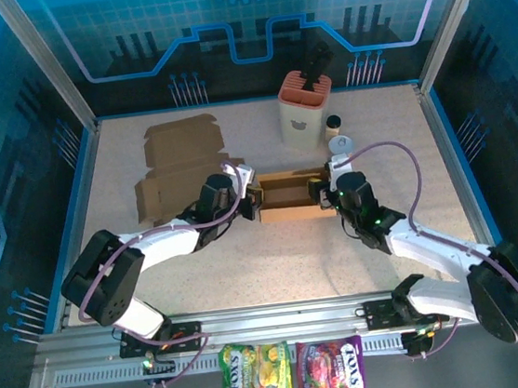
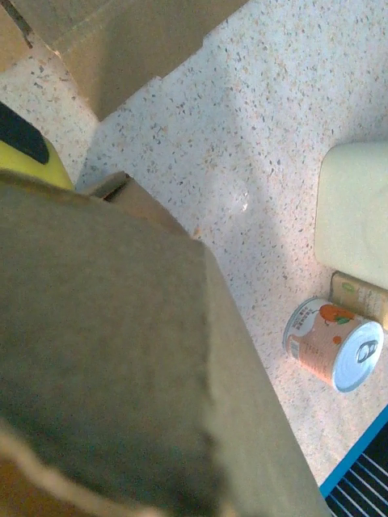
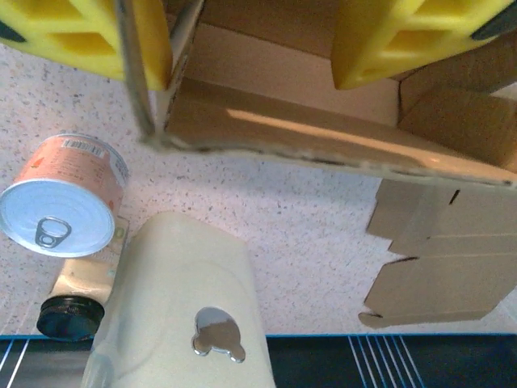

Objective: Fold the paper box

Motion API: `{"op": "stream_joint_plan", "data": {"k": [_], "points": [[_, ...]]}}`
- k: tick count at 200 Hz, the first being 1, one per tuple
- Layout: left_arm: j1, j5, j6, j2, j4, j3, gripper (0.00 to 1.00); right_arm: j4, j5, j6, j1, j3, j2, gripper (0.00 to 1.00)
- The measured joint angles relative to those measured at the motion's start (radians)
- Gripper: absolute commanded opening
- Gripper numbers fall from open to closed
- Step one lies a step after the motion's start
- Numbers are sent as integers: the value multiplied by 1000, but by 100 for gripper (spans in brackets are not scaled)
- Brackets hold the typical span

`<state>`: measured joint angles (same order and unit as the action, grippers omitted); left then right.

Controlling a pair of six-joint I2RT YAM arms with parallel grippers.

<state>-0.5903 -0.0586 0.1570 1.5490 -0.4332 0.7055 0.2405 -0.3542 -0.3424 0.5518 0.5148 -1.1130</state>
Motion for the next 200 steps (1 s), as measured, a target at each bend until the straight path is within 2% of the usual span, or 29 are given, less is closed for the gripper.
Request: {"op": "stream_joint_plan", "data": {"k": [12, 88, 125, 163, 185, 200], "points": [[-13, 18, -8, -6, 10, -2, 0, -79, 13, -32, 3, 12, 34, 71], [-66, 122, -34, -8, 18, -2, 0, -570, 137, -224, 6, 174, 190, 88], [-81, 159, -33, -8, 18, -2, 0, -766, 190, -305, 6, 230, 230, 88], [-92, 178, -33, -8, 18, -2, 0, -893, 206, -378, 6, 327, 261, 87], [-95, 187, -33, -8, 18, -2, 0, -953, 206, -436, 5, 432, 248, 82], [-95, 192, -33, -8, 18, -2, 0, -991, 200, -500, 3, 513, 224, 75]]}}
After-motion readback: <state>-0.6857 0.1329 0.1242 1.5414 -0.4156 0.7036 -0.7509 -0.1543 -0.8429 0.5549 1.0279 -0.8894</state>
